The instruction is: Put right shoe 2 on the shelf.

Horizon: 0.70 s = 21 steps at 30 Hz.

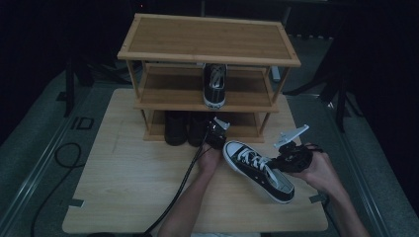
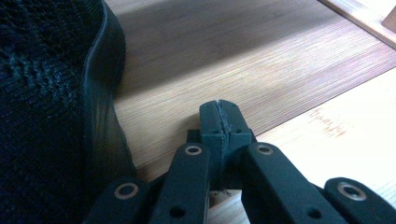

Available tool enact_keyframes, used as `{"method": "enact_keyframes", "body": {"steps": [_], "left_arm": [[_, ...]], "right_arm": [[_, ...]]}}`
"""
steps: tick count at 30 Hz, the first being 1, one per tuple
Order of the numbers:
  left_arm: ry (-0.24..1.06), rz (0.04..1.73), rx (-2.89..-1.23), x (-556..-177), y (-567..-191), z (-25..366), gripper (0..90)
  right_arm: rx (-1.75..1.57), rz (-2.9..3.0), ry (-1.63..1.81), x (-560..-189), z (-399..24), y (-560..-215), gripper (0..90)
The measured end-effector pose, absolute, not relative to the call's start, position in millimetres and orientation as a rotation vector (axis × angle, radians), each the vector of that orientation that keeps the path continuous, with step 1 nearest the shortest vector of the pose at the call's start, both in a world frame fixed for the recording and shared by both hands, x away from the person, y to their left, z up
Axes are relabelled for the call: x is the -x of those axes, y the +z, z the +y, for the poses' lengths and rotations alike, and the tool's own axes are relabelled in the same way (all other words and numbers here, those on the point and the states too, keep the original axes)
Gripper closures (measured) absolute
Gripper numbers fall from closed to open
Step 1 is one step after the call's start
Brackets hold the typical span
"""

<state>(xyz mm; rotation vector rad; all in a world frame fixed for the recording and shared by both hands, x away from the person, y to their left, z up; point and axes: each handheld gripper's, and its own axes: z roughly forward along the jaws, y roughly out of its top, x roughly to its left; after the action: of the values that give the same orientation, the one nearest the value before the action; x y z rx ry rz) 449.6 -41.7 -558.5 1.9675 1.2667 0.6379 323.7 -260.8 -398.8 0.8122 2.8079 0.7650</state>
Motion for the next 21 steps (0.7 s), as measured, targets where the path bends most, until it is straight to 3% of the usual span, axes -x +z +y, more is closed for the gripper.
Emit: {"method": "enact_keyframes", "body": {"steps": [21], "left_arm": [[0.629, 1.276, -1.964, -450, -558, -41, 90.0]], "right_arm": [[-0.633, 2.881, 0.859, -326, -233, -375, 88.7]]}}
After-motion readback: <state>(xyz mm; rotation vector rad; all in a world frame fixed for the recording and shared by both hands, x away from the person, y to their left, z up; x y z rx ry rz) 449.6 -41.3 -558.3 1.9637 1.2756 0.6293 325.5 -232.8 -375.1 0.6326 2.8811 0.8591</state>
